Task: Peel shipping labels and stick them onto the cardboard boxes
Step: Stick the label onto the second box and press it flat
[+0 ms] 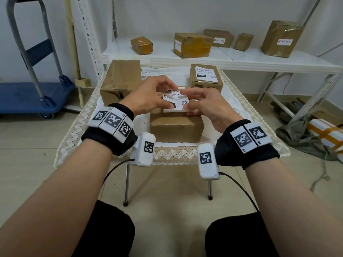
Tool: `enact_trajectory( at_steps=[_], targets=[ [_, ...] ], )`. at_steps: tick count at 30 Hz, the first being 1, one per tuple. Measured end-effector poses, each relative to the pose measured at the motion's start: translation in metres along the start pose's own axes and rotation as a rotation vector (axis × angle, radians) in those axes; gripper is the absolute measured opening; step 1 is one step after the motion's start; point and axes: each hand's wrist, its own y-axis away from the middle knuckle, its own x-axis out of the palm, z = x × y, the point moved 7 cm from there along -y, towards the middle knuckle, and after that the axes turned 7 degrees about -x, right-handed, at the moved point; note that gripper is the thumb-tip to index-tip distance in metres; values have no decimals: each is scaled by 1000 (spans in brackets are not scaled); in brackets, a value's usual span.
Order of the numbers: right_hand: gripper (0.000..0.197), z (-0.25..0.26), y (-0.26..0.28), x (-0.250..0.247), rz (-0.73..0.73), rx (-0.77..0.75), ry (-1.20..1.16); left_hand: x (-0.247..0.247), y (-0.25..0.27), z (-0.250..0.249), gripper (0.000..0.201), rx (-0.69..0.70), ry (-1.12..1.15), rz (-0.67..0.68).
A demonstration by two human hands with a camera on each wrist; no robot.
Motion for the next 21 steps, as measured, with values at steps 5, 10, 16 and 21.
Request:
enact_trajectory(
  at_steps=[5, 10, 16, 21],
  targets=[
    [46, 6, 1, 2, 12, -41, 58, -3, -2, 4, 47, -1, 19, -8],
    [40, 6, 1, 1, 6, -52, 113, -1, -4, 6, 47, 5, 5, 4],
    [34, 1, -3, -1, -7, -30, 171, 4, -6, 8, 46, 17, -34, 12],
    [33, 0, -4, 1, -8, -31, 205, 5, -6, 9, 47, 9, -68, 27]
  ],
)
